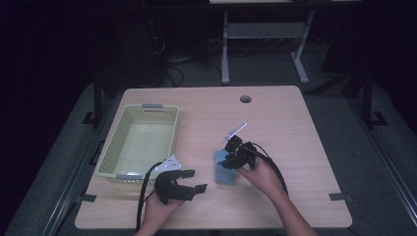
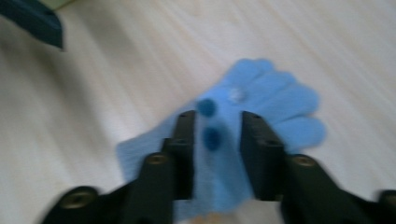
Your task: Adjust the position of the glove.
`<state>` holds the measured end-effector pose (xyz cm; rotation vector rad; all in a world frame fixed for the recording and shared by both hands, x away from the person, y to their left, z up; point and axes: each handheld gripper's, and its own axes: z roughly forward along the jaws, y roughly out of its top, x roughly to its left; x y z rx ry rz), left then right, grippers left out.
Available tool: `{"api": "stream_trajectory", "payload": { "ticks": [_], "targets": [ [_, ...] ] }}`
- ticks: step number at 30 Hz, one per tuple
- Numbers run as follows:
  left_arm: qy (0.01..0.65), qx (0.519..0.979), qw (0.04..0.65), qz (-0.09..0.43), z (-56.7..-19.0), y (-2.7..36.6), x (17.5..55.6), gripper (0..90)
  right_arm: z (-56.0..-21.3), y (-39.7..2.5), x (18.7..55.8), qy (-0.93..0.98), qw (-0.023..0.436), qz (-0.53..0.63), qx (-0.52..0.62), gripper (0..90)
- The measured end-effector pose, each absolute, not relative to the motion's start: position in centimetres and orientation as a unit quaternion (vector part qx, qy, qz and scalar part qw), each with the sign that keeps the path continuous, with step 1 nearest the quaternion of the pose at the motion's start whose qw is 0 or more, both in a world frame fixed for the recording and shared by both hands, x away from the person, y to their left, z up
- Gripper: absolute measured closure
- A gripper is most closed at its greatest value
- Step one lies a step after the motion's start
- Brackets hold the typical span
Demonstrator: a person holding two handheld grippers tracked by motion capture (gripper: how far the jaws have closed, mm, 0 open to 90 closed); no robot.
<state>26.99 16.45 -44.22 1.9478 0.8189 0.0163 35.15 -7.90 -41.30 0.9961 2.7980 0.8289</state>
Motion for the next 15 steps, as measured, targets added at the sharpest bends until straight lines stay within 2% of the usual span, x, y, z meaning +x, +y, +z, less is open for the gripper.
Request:
{"api": "stream_trajectory", "payload": {
  "ticks": [6, 10, 15],
  "targets": [
    [0.341, 0.800, 0.493, 0.001, -44.1, 16.3, 26.9, 25.2, -42.7, -7.3, 35.4, 0.911, 0.016, 0.253, 0.325, 72.9],
    [0.336, 0.809, 0.481, -0.006, -44.2, 16.0, 26.9, 25.2, -43.9, -7.5, 35.4, 0.908, 0.008, 0.254, 0.334, 70.2],
    [0.342, 0.811, 0.474, -0.014, -44.5, 15.5, 27.0, 25.2, -43.4, -8.4, 35.2, 0.895, 0.007, 0.281, 0.346, 54.4]
  ]
}}
